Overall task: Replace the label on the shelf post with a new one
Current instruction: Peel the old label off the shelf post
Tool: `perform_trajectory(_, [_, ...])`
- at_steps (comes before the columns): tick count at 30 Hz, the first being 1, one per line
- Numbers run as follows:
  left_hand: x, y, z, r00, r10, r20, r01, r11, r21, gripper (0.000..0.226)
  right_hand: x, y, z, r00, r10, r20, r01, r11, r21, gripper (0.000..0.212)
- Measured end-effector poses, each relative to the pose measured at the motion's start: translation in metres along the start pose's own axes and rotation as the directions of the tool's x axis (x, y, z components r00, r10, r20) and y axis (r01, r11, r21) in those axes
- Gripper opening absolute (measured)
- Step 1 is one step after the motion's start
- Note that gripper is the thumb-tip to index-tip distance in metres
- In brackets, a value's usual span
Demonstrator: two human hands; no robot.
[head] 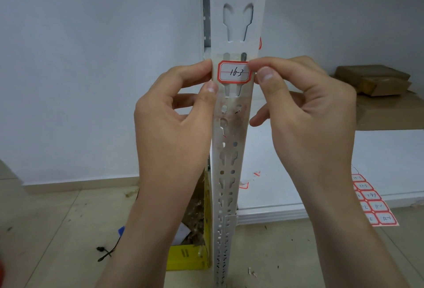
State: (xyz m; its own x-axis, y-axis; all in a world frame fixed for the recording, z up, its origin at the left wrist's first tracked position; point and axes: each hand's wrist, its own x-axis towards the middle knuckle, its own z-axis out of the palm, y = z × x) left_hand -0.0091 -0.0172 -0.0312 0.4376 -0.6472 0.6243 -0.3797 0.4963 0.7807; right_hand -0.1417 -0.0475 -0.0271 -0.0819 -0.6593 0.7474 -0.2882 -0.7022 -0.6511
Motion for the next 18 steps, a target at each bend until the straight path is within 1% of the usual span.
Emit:
perform_trajectory(2, [0.0001,0.0004,-0.0001,1.0,0.005,-0.001,-0.005,1.0,0.0,0.025,0.0004,0.0007,-0.0004,1.0,0.008,0.013,-0.009,1.0,0.013,0.018])
perform_trajectory(9, [0.0,0.0001,0.0004,1.0,0.007,0.002,-0.007,0.999,0.04,0.025,-0.0002,0.0026,-0.0032,0.999,-0.017,-0.031,0.016,1.0,-0.025,0.017])
perform_trajectory(15, [0.0,0.0012,0.0005,1.0,0.02,0.001,-0.02,1.0,0.023,0.025,-0.0014,0.0035,-0.0016,0.998,-0.053,-0.024,0.052,0.998,-0.04,0.018])
perform_trajectory(18, [-0.0002,0.0004,0.0005,1.0,0.019,0.0,-0.019,0.999,0.032,0.025,-0.0014,0.0027,-0.0025,0.999,-0.045,-0.001,0.045,0.998,-0.036,0.016])
